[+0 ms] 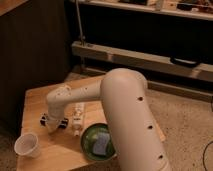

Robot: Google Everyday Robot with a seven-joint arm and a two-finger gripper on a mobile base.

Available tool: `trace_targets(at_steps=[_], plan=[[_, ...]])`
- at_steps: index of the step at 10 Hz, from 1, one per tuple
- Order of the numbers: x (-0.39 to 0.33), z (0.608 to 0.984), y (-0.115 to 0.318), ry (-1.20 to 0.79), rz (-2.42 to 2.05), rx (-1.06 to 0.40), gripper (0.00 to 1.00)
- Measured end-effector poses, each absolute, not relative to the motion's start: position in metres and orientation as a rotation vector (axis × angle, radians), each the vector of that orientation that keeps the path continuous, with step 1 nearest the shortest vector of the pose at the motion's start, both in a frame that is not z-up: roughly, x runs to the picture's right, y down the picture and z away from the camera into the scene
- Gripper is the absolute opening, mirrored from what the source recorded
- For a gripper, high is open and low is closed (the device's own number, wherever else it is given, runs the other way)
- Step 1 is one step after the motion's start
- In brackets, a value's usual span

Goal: Push the eraser across the table

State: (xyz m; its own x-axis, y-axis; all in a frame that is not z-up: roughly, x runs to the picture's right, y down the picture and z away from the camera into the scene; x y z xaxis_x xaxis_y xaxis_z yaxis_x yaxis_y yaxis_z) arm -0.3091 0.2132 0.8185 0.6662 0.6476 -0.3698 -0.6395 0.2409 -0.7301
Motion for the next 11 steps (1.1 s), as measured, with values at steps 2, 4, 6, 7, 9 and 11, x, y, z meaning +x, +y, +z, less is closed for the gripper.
trace_targets(at_steps=[2, 4, 6, 7, 9, 11], plan=[[-0.303, 0.828, 0.206, 0.005, 0.915, -0.986, 0.00], [-0.298, 0.837, 0.194, 0.011, 0.956, -0.983, 0.00], [-0.298, 0.845, 0.184, 0.013, 0.986, -0.985, 0.00], [-0.299, 0.846, 0.181, 0.014, 0.992, -0.986, 0.00], [-0.301, 0.854, 0.173, 0.023, 1.008, -0.987, 0.00], [-0.306, 0.859, 0.166, 0.030, 1.015, -0.990, 0.00]])
